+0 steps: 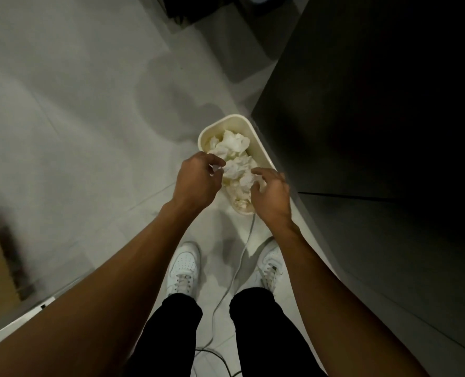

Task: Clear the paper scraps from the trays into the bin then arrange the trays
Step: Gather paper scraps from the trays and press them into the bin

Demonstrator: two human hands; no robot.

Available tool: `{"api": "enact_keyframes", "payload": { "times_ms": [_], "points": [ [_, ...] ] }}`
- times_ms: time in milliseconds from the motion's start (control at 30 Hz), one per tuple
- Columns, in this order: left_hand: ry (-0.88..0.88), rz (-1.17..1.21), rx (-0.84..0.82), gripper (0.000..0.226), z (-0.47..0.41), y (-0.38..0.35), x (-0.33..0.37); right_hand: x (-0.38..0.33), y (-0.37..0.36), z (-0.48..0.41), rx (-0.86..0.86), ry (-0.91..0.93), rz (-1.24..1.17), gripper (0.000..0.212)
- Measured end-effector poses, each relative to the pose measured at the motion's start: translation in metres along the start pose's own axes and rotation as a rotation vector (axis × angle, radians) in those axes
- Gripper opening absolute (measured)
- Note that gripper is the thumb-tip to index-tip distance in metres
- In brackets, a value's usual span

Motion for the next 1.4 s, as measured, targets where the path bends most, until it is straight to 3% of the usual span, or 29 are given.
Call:
{"api": "enact_keyframes", "payload": {
  "times_ms": [133,333,667,900,1400],
  "points": [
    [-0.049,-0.026,-0.041,0.019,-0.004,-0.011,0.013,0.011,0.022,-0.001,0.136,0.071,0.026,0.045],
    [-0.293,-0.226,-0.150,0.024,-0.018,-0.052,0.021,0.030,0.016,-0.006,-0.064,0.061,0.137,0.065],
    [-0.486,-0.749,-0.461,0.029,-0.022,-0.098,0.003,0.033,0.018,-0.009,-0.076,0.057,0.138,0.065],
    [-0.260,-0.401,-0.399,0.040,-0.024,-0.052,0.021,0.006,0.050,0.000,-0.126,-0.011,0.132,0.060],
    [-0.160,-0.050,-0.236,0.032,0.036,0.174,0.186,-0.186,0.215,0.057,-0.018,-0.292,-0.212,0.063]
  ]
}}
Point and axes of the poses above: each hand's wrist, its own z-axis away from the middle knuckle, its own y-axis out of the back of the hand, x = y × z, the point moved 3 cm from there along -z, towards the middle knuckle, and after that the axes turned 13 degrees about x, right-handed, at the moved point
